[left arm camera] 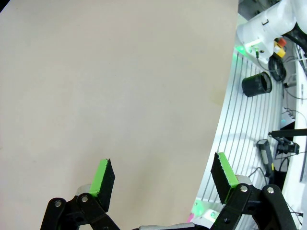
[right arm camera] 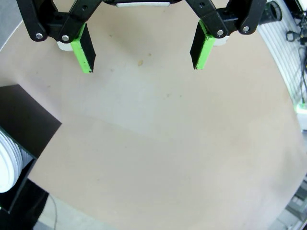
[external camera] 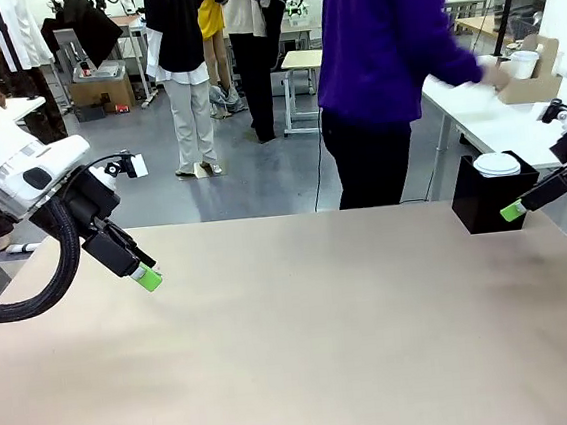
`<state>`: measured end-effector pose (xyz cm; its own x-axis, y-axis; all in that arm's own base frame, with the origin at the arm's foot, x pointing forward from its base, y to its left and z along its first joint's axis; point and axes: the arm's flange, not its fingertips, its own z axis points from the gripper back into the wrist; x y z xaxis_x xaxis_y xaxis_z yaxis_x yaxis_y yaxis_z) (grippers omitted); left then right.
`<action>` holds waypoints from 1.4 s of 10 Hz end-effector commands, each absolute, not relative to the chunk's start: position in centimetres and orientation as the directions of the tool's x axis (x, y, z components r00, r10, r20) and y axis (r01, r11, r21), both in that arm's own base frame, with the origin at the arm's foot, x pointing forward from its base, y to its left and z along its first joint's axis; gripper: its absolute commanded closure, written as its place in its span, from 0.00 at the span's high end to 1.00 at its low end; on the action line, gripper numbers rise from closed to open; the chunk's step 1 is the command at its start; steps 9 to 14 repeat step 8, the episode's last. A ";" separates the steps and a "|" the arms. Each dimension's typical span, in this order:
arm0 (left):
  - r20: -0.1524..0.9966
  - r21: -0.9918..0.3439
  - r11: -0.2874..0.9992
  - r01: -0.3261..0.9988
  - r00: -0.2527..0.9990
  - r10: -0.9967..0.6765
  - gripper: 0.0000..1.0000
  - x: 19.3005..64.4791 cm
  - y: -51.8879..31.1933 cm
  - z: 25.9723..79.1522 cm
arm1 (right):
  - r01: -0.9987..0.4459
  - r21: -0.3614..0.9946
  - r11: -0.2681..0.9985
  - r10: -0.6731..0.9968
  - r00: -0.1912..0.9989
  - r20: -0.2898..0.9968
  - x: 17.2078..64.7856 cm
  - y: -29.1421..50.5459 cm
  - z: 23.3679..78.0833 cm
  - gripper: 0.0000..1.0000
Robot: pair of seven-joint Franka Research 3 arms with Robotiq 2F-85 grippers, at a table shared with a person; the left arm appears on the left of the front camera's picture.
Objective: Pour a drink into a cup and package it in a carrier.
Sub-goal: Insert the held 600 ml Paper Cup into the Cup Carrier.
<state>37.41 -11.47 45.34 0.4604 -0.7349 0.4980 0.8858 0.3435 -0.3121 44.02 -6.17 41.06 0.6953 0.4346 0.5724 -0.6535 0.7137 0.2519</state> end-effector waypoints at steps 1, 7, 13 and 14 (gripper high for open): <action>0.505 -0.315 0.337 0.887 0.457 -0.732 1.00 37.4 -11.4 45.4 | -0.657 0.241 0.715 0.437 0.688 0.579 44.4 -6.4 41.2 1.00; 0.505 -0.315 0.337 0.887 0.457 -0.732 1.00 37.4 -11.4 45.4 | -0.657 0.241 0.715 0.437 0.688 0.579 44.4 -6.4 41.2 1.00; 0.505 -0.315 0.337 0.887 0.457 -0.732 1.00 37.4 -11.4 45.4 | -0.657 0.241 0.715 0.437 0.688 0.579 44.4 -6.4 41.2 1.00; 0.505 -0.315 0.337 0.887 0.457 -0.732 1.00 37.4 -11.4 45.4 | -0.657 0.241 0.715 0.437 0.688 0.579 44.4 -6.4 41.2 1.00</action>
